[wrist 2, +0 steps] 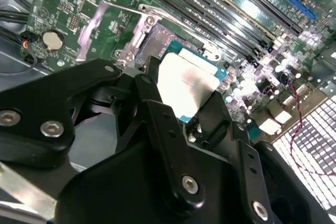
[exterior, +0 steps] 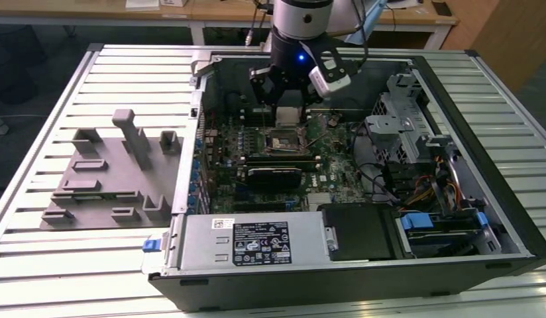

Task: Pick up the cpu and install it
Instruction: 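Pick up the cpu and move it towards the insertion slot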

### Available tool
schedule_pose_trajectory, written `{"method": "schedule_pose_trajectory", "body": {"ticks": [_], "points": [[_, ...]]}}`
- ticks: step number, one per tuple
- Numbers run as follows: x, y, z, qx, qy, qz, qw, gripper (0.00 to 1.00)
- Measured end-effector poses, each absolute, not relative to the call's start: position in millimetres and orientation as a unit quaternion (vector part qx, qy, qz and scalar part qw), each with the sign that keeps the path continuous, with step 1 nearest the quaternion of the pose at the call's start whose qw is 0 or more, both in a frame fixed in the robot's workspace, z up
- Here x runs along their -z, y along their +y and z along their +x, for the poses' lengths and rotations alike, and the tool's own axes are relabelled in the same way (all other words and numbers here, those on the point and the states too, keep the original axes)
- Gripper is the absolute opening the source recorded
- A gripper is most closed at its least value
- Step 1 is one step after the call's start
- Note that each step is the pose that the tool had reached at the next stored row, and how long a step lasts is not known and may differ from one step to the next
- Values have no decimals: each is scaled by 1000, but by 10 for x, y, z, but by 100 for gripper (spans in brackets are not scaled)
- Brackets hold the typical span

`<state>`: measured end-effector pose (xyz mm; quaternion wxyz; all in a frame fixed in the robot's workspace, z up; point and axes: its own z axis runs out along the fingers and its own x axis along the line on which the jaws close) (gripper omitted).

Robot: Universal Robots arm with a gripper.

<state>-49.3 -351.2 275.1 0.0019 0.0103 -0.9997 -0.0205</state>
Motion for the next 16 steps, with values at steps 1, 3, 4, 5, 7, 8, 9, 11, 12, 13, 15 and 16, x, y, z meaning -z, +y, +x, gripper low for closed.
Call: {"method": "schedule_pose_trajectory", "body": {"ticks": [1, 3, 4, 5, 7, 8, 9, 11, 12, 13, 15, 16], "points": [[-2742, -3512, -521, 21, -1000, 10, -1, 54], [-2717, -3511, -559, 21, -1000, 10, -7, 54], [-2702, -3511, -566, 21, -1000, 10, -7, 54], [-2686, -3511, -570, 21, -1000, 10, -7, 54], [-2652, -3509, -577, 21, -1000, 10, -7, 54], [-2634, -3507, -579, 20, -1000, 10, -7, 54], [-2616, -3504, -580, 21, -1000, 10, -7, 54], [-2584, -3494, -580, 21, -1000, 10, -7, 54], [-2570, -3486, -580, 21, -1000, 10, -7, 54], [-2559, -3479, -580, 20, -1000, 10, -7, 54], [-2539, -3467, -580, 21, -1000, 10, -7, 54], [-2528, -3460, -580, 21, -1000, 10, -7, 54]]}}
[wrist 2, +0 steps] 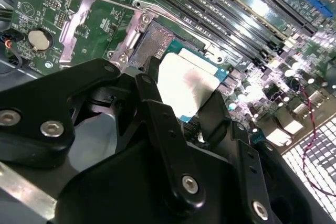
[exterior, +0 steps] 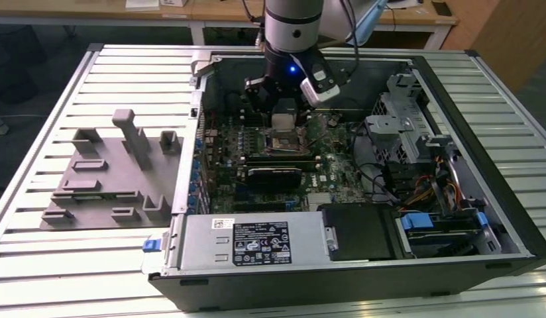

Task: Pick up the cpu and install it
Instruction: 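Pick up the cpu and move it towards the insertion slot, then place the cpu into insertion slot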

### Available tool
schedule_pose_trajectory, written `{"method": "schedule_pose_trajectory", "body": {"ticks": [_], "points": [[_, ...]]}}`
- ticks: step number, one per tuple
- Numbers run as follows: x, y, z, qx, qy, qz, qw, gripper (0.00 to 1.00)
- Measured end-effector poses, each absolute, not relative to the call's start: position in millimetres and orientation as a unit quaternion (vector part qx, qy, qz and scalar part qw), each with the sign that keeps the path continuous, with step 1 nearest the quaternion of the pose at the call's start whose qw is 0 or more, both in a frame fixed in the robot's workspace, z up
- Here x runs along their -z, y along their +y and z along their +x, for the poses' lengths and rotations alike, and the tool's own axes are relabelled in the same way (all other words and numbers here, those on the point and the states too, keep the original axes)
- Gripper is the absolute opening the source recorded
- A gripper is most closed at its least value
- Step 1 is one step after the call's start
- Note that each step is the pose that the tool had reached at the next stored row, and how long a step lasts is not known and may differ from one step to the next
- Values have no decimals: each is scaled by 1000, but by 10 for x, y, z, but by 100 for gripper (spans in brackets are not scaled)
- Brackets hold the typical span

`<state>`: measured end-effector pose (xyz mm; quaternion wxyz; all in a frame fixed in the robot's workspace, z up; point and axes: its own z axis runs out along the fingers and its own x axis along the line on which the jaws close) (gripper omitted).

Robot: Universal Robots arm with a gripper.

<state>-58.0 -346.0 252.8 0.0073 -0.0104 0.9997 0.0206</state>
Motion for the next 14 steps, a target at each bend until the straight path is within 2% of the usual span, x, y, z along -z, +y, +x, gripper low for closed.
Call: {"method": "schedule_pose_trajectory", "body": {"ticks": [14], "points": [[-2476, -3429, -580, -20, 1000, -10, 7, 54]]}}
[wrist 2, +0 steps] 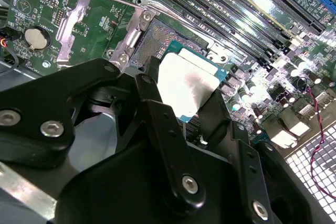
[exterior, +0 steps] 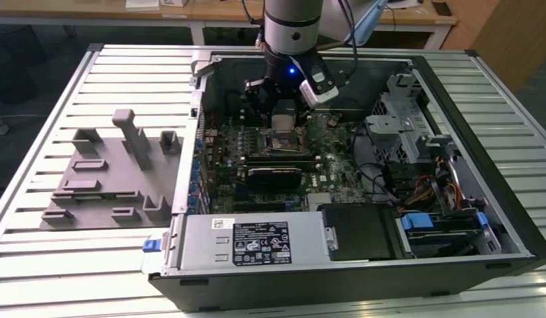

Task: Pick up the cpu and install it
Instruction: 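Place the cpu into insertion slot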

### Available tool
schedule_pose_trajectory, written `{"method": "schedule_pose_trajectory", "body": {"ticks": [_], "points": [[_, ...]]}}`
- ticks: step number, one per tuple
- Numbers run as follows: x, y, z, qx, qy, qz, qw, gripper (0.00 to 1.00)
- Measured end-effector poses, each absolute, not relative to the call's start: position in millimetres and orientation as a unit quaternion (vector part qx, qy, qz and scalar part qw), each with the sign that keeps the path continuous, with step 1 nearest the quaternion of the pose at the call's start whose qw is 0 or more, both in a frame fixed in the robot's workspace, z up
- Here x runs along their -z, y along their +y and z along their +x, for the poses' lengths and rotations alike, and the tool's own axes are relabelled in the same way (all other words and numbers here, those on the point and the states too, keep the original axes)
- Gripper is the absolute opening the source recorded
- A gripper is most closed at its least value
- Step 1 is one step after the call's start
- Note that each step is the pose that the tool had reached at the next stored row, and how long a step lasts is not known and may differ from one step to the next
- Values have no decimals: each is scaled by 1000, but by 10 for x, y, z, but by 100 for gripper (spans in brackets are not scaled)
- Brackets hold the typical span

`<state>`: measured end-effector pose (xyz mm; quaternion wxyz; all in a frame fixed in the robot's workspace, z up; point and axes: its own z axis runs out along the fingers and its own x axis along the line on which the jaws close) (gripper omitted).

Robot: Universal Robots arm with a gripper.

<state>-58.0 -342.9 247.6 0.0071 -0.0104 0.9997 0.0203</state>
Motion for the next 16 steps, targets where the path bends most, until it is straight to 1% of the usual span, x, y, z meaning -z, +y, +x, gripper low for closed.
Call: {"method": "schedule_pose_trajectory", "body": {"ticks": [6, 16], "points": [[-2475, -3429, -580, -20, 1000, -9, 7, 54], [-2475, -3429, -580, -20, 999, 41, 8, 54]]}}
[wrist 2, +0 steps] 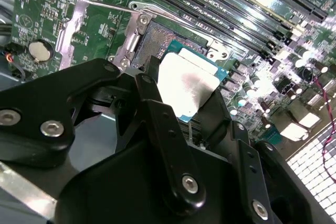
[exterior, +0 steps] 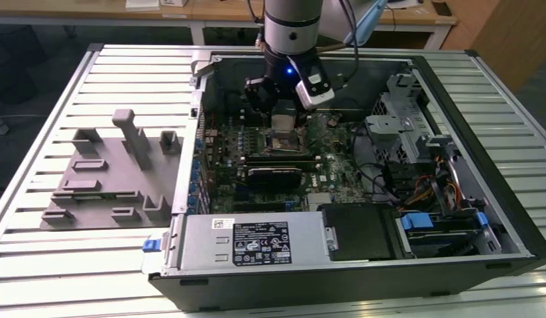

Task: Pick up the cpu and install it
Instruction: 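Place the cpu into insertion slot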

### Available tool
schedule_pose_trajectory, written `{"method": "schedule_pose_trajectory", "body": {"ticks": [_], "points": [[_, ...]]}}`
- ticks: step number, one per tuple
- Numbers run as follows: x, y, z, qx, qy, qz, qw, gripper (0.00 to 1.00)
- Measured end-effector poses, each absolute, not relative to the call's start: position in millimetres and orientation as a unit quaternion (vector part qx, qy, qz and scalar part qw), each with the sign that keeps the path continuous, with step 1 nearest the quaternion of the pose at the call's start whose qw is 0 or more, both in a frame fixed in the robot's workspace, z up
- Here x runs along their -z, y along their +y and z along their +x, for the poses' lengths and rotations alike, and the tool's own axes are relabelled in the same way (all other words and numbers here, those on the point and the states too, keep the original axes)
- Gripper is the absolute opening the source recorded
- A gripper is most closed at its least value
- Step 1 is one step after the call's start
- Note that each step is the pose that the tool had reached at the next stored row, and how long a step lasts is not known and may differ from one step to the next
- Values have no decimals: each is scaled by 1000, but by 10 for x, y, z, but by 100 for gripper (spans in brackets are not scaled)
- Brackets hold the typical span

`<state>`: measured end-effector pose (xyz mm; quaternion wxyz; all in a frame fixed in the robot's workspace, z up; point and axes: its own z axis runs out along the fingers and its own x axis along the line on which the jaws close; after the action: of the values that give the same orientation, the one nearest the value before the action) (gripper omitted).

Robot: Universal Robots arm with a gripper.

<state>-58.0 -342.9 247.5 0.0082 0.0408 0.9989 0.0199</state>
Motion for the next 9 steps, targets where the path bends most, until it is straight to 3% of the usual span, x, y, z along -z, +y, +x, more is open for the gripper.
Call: {"method": "schedule_pose_trajectory", "body": {"ticks": [9], "points": [[-2475, -3429, -580, -20, 996, 84, 9, 54]]}}
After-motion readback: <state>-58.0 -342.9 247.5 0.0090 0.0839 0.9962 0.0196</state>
